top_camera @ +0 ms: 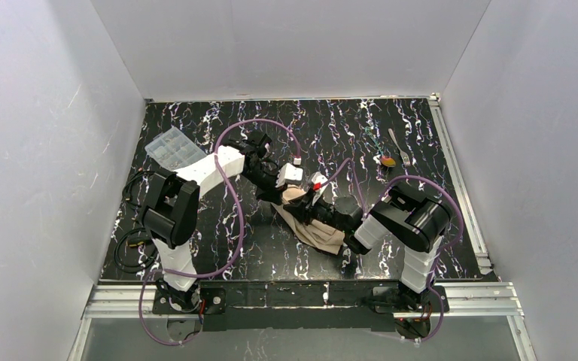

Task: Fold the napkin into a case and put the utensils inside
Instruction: Pass from the left arm to the right

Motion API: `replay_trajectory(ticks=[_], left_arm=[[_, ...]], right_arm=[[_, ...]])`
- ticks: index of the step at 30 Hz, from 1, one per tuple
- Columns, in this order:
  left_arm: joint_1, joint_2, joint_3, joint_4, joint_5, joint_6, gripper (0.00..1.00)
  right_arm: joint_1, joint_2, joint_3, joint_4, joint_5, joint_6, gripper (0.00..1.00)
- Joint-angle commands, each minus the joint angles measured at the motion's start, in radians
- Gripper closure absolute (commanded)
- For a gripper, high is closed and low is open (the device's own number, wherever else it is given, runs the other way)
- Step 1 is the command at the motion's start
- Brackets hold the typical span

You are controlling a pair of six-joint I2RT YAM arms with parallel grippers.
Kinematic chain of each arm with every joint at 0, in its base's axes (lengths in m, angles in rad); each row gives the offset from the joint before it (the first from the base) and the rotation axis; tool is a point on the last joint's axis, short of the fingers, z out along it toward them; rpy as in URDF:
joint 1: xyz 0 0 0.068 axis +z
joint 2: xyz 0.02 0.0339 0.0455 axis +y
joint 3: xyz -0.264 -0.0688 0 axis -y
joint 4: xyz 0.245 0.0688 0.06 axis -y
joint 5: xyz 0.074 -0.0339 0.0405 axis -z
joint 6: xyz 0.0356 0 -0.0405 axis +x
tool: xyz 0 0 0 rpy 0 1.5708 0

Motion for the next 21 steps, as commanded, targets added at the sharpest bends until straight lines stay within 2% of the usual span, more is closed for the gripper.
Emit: replay_trajectory(ticks=[1, 5, 9, 14, 18, 21], left_arm=[[0.010, 0.007, 0.028, -0.036, 0.035, -0.007, 0.99], [0.010, 0.011, 0.032, -0.037, 0.035, -0.008, 0.99], [0.010, 0.015, 0.037, -0.037, 0.037, -0.012, 0.99], [0.010, 0.018, 0.048, -0.037, 0.039, -0.024, 0.99], [0.010, 0.021, 0.056, -0.040, 0.037, -0.050, 0.97], [0.011, 0.028, 0.075, -0.050, 0.025, -0.083, 0.86]], right_arm=[[0.004, -0.005, 0.004, 0.039, -0.014, -0.013, 0.64], [0.003, 0.000, -0.003, 0.072, -0.051, 0.004, 0.49], [0.003, -0.003, -0.011, 0.060, -0.068, 0.004, 0.49], [0.004, 0.000, -0.009, 0.027, -0.050, -0.016, 0.71], [-0.002, -0.015, -0.004, 0.008, -0.035, -0.023, 0.97], [-0.008, -0.023, -0.003, -0.014, -0.022, -0.006, 0.99]])
